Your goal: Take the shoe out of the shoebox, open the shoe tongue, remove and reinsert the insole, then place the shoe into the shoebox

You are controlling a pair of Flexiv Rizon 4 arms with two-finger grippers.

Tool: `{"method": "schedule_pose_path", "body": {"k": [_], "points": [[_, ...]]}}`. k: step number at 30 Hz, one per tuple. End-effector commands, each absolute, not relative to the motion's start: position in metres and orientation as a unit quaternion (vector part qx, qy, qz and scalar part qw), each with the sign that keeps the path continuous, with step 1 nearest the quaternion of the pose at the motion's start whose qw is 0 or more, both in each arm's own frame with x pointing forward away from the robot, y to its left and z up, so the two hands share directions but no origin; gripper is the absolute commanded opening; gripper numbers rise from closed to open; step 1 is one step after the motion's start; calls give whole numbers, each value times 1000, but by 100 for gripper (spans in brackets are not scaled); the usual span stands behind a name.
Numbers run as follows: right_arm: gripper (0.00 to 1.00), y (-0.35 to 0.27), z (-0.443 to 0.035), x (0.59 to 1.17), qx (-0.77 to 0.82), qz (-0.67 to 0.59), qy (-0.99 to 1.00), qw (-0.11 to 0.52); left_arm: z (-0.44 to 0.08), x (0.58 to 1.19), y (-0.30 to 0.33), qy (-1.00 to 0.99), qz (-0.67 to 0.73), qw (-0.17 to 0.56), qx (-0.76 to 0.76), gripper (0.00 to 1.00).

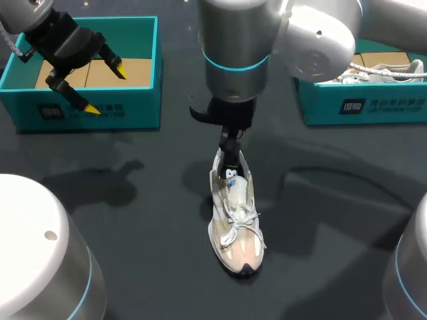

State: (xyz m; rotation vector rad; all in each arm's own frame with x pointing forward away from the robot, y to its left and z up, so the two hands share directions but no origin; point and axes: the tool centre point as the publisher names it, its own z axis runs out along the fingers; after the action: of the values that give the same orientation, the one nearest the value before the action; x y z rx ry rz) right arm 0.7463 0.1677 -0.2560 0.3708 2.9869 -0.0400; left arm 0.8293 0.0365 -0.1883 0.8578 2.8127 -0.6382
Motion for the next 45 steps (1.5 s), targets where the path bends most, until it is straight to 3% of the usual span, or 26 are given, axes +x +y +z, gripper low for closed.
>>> {"method": "schedule_pose_path", "body": {"k": [1, 18, 22, 32, 45], "points": [[100, 181, -255, 751, 99, -45, 991, 77, -189, 830, 36, 933, -211, 66, 285, 100], [100, 163, -291, 786, 1, 10, 997, 83, -189, 830, 36, 933, -211, 66, 285, 100], [84, 159, -300, 793, -8, 11, 997, 77, -189, 830, 36, 933, -211, 66, 285, 100], [92, 169, -319, 800, -22, 26, 998, 53, -189, 830, 36, 933, -211, 66, 285, 100], [94, 178, -334, 813, -22, 25, 998, 50, -189, 830, 36, 933, -211, 66, 285, 100]]}}
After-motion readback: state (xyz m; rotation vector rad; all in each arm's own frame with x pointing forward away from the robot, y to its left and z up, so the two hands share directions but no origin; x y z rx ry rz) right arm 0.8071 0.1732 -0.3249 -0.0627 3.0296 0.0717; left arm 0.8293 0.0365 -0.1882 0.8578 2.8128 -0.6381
